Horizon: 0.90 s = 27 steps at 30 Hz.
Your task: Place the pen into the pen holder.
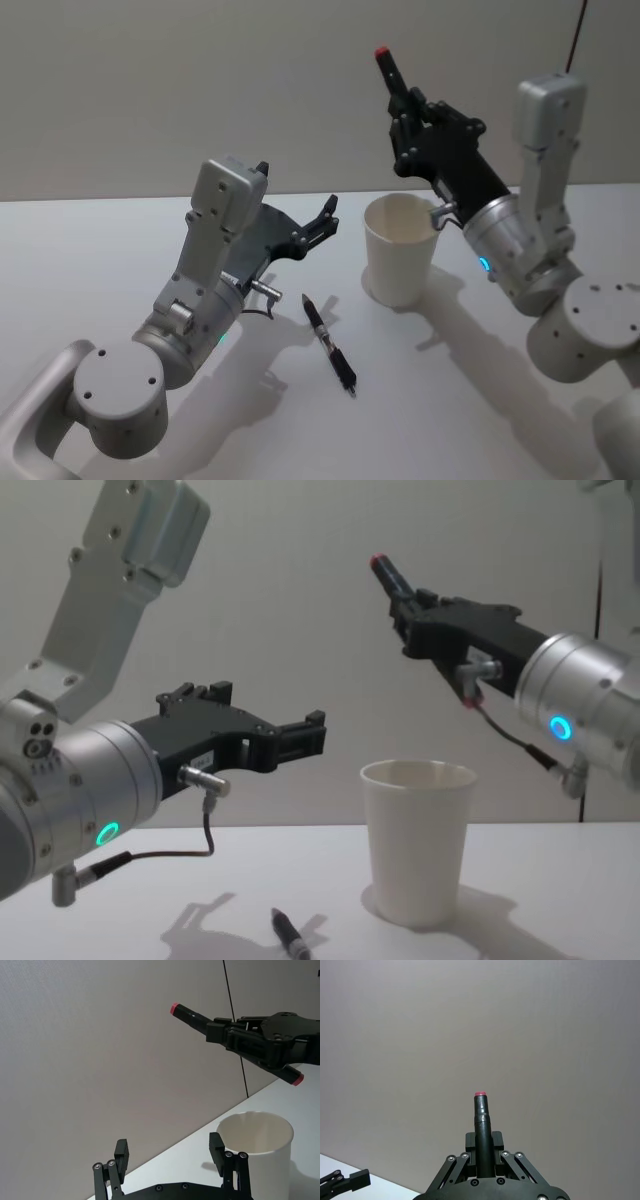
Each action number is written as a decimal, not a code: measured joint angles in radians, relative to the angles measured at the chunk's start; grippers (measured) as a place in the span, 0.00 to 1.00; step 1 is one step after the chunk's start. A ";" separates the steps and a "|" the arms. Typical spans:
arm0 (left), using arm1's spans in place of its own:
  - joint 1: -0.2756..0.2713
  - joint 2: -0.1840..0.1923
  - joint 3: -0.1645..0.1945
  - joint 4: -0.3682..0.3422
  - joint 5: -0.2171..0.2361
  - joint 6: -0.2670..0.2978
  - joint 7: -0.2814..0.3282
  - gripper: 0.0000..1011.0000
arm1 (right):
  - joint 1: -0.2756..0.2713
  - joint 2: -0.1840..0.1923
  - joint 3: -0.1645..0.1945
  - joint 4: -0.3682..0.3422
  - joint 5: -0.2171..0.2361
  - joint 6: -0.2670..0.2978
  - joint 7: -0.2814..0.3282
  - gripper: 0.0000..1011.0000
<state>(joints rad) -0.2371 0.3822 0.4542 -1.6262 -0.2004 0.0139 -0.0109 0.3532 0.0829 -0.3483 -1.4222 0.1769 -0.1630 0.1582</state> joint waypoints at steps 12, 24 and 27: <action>0.000 0.000 0.000 0.000 0.000 0.000 0.000 0.99 | 0.017 -0.030 -0.024 0.065 -0.088 -0.054 -0.041 0.18; 0.000 0.000 0.000 0.000 0.000 0.000 0.000 0.99 | 0.030 -0.045 -0.029 0.126 -0.123 -0.054 -0.074 0.18; 0.000 0.000 0.000 0.000 0.000 0.000 0.000 0.99 | 0.034 -0.048 -0.029 0.137 -0.127 -0.053 -0.076 0.18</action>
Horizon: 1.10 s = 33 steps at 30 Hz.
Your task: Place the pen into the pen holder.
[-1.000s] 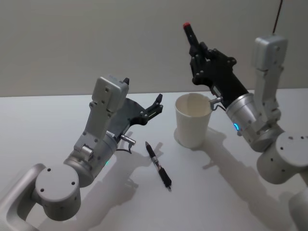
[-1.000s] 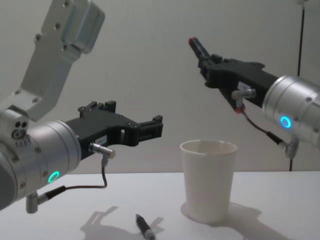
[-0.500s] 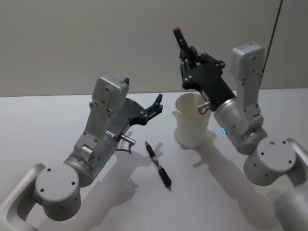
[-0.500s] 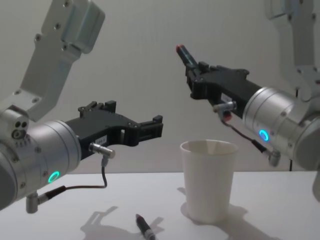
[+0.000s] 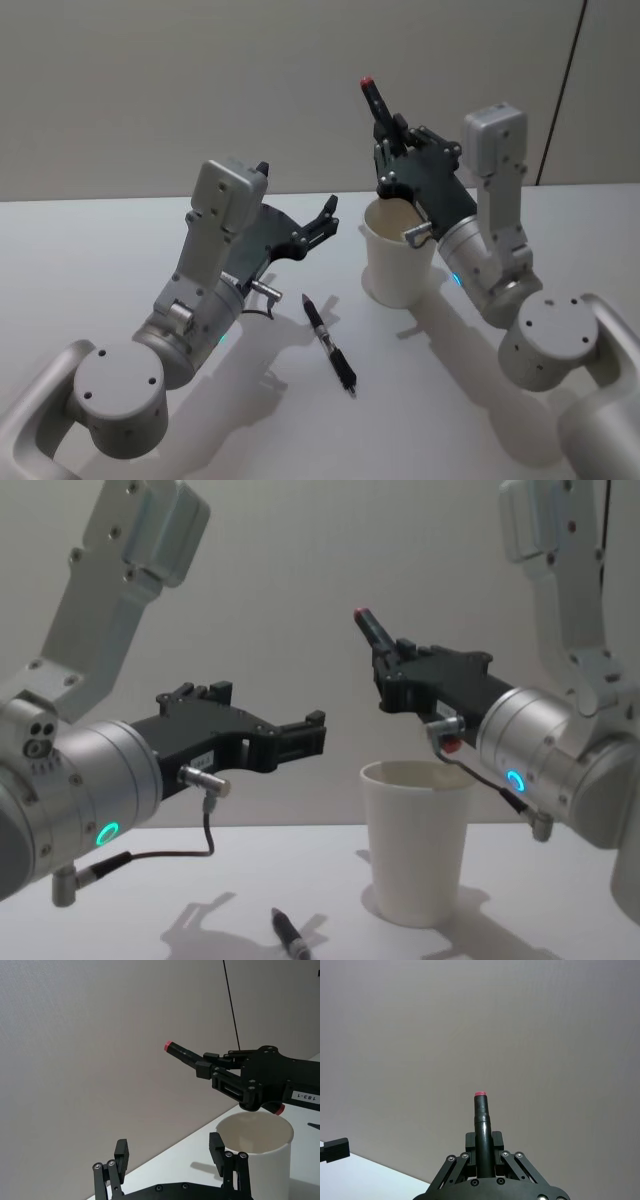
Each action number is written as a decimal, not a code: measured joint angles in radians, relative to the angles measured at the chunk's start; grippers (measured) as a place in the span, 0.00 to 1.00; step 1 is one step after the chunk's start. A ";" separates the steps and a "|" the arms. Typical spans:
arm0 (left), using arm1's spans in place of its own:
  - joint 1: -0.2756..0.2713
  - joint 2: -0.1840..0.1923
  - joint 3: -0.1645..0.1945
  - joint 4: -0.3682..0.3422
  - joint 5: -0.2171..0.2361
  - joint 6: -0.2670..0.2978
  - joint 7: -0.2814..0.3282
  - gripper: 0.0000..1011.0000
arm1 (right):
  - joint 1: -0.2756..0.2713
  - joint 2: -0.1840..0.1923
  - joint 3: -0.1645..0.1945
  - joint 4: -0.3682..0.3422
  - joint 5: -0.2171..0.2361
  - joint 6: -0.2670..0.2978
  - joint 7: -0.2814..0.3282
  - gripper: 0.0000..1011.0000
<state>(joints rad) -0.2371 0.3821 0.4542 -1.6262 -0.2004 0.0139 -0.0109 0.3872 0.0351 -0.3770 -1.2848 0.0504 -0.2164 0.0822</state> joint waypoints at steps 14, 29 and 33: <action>0.000 0.000 0.000 0.000 0.000 0.000 0.000 0.99 | 0.025 -0.018 -0.001 0.058 -0.016 -0.002 -0.002 0.18; 0.000 0.000 0.000 0.000 0.000 0.000 0.000 0.99 | 0.011 -0.014 -0.002 0.054 -0.021 0.007 0.003 0.18; 0.000 0.000 0.000 0.000 0.000 0.000 0.000 0.99 | 0.005 -0.011 0.000 0.048 -0.023 0.010 0.003 0.18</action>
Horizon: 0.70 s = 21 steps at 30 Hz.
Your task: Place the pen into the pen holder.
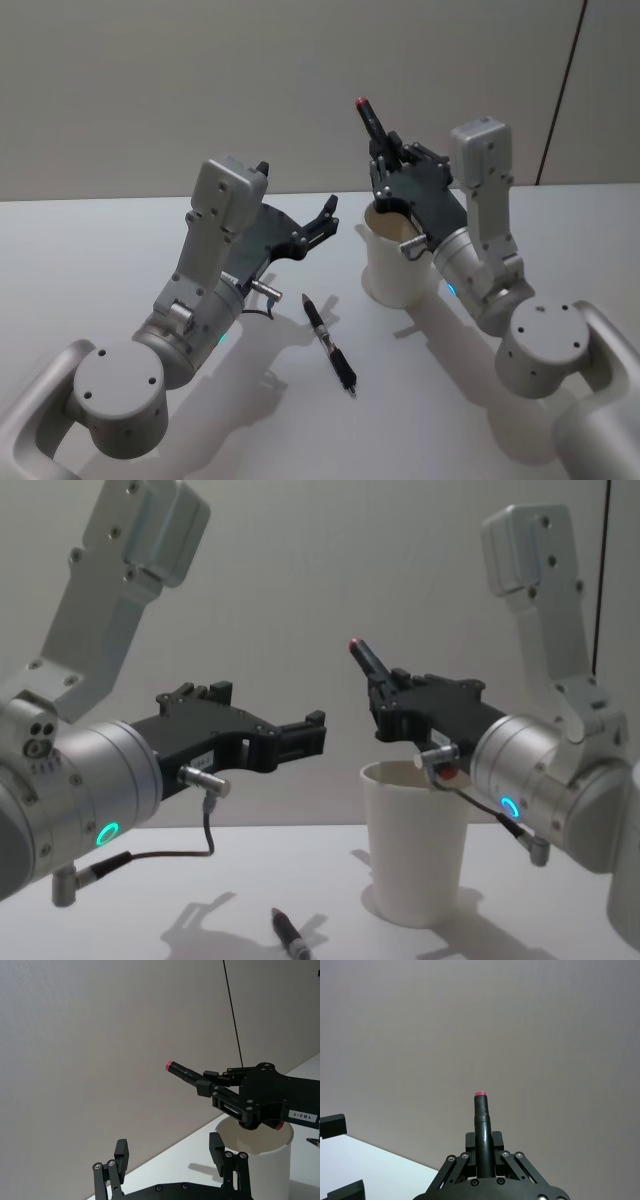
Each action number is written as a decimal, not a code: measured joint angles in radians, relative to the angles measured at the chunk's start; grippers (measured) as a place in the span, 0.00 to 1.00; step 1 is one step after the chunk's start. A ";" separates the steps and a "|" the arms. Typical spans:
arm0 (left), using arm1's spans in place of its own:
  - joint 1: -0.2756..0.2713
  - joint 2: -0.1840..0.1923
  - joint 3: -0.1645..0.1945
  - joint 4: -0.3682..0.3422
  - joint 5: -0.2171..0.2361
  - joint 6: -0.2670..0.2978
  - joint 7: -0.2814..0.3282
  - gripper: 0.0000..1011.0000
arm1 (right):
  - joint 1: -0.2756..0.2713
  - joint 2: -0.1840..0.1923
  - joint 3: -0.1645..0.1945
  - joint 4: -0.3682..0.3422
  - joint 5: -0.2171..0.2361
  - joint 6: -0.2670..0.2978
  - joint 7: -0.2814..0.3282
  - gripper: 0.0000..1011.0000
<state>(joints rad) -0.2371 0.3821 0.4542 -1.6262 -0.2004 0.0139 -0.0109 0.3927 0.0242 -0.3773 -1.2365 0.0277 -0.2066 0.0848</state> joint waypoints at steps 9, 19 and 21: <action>0.000 0.000 0.000 0.000 0.000 0.000 0.000 0.99 | -0.010 0.004 0.003 -0.008 -0.003 0.002 -0.007 0.18; 0.000 0.000 0.000 0.000 0.000 0.000 0.000 0.99 | -0.015 0.006 0.004 -0.011 -0.004 0.002 -0.012 0.18; 0.000 0.000 0.000 0.000 0.000 0.000 0.000 0.99 | -0.015 0.007 0.005 -0.012 -0.005 0.002 -0.012 0.18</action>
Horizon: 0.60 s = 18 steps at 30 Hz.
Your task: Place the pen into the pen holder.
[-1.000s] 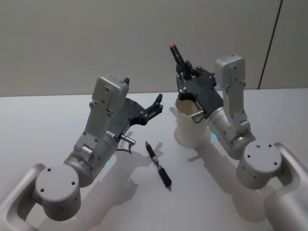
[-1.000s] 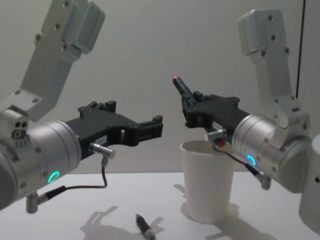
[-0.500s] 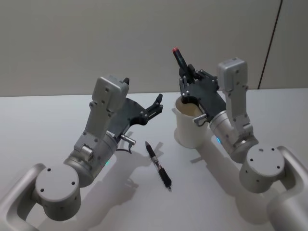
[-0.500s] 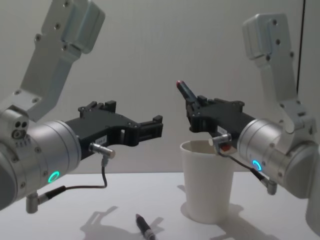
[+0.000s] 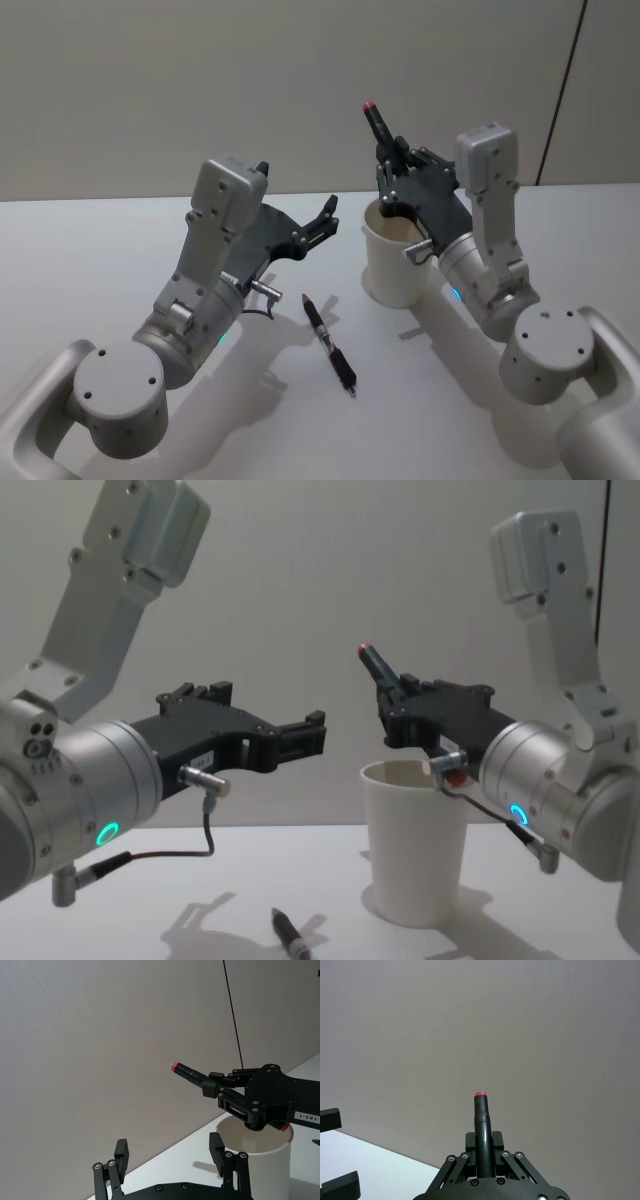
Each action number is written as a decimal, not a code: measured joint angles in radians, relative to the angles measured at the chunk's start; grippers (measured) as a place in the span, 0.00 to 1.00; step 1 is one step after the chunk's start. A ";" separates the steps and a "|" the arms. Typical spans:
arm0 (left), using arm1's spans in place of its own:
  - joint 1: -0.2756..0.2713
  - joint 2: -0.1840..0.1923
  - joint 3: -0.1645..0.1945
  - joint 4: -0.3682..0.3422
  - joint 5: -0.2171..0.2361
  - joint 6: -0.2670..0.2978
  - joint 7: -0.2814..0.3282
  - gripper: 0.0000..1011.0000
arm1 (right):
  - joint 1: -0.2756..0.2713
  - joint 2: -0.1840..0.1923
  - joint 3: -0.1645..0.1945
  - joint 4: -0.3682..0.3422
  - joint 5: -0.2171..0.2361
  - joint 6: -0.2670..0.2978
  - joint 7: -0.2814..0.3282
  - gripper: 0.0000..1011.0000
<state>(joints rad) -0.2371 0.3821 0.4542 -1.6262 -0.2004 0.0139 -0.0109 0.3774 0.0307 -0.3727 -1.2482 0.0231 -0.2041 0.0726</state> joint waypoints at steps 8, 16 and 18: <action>0.000 0.000 0.000 0.000 0.000 0.000 0.000 0.99 | -0.001 0.001 0.001 -0.001 -0.001 0.000 -0.001 0.18; 0.000 0.000 0.000 0.000 0.000 0.000 0.000 0.99 | -0.002 0.001 0.001 -0.002 -0.001 0.000 -0.002 0.18; 0.000 0.000 0.000 0.000 0.000 0.000 0.000 0.99 | -0.002 0.001 0.001 -0.002 -0.001 0.000 -0.002 0.18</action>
<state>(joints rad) -0.2371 0.3821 0.4542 -1.6262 -0.2004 0.0139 -0.0109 0.3751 0.0320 -0.3719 -1.2502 0.0217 -0.2043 0.0704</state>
